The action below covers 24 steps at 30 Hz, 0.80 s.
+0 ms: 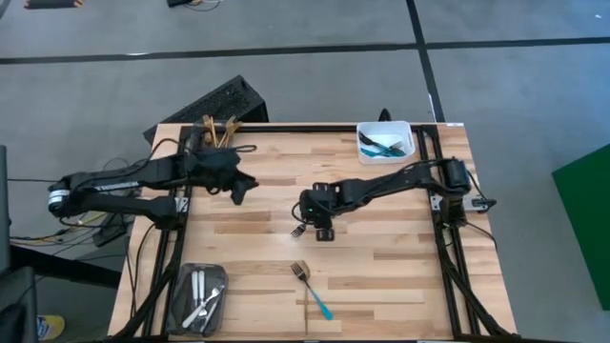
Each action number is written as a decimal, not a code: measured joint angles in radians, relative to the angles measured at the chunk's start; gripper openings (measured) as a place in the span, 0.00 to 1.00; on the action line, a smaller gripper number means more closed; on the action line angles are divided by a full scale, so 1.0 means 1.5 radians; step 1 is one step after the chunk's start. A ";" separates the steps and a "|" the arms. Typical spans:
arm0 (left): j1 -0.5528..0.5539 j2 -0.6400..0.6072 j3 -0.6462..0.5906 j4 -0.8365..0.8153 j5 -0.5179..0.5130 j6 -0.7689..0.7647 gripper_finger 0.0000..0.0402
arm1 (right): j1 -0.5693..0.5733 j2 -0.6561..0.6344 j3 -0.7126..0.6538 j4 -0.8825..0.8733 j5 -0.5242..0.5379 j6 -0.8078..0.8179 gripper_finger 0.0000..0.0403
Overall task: Sort silverware by color (type)
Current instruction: Put the blue fork into the white bin
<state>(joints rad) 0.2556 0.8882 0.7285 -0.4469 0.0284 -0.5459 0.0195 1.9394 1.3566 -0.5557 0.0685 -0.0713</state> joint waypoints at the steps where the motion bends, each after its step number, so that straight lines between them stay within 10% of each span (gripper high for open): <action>1: -0.001 -0.014 -0.001 -0.019 -0.016 -0.002 0.28 | -0.004 0.005 -0.001 0.000 -0.014 -0.016 0.41; 24: -0.003 -0.029 -0.003 -0.093 -0.184 -0.052 0.28 | -0.049 0.077 0.004 0.032 -0.073 -0.237 0.37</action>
<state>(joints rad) 0.2516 0.8445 0.7238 -0.5863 -0.2482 -0.6232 -0.0541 2.0542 1.3622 -0.5070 -0.0412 -0.4274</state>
